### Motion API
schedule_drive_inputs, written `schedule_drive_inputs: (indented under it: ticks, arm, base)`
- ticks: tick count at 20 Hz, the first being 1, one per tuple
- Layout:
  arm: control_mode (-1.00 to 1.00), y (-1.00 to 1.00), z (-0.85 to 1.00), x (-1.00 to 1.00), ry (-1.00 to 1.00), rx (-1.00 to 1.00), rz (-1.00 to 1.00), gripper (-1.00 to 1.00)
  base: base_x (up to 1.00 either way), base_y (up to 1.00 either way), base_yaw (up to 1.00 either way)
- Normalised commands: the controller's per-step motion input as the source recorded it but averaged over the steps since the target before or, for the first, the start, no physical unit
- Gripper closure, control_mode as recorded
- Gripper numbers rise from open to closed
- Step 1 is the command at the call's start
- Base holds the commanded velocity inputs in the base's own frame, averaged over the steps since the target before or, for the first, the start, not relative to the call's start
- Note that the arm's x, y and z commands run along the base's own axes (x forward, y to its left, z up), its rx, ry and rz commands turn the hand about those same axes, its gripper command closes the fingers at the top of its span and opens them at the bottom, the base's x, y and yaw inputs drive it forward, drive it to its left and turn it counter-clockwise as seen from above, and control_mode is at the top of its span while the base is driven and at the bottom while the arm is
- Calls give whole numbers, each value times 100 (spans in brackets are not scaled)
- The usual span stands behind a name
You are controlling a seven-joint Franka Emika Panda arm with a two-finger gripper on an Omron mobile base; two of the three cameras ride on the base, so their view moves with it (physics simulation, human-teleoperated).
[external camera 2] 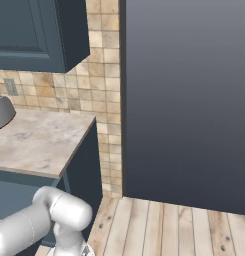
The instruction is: Pick up the straw from the left drawer and put it inside the smoothie cup.
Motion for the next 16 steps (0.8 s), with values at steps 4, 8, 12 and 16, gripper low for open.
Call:
schedule_drive_inputs:
  ticks: [4,8,12,16]
  arm:
    - [-100,13,0,21,0,0,0,100]
    - [-100,17,0,12,0,0,0,100]
    - [-100,31,1,8,2,0,0,100]
    - [-100,37,0,11,3,0,0,100]
  base:
    - [0,0,0]
    - [0,0,0]
    - [0,0,0]
    - [0,0,0]
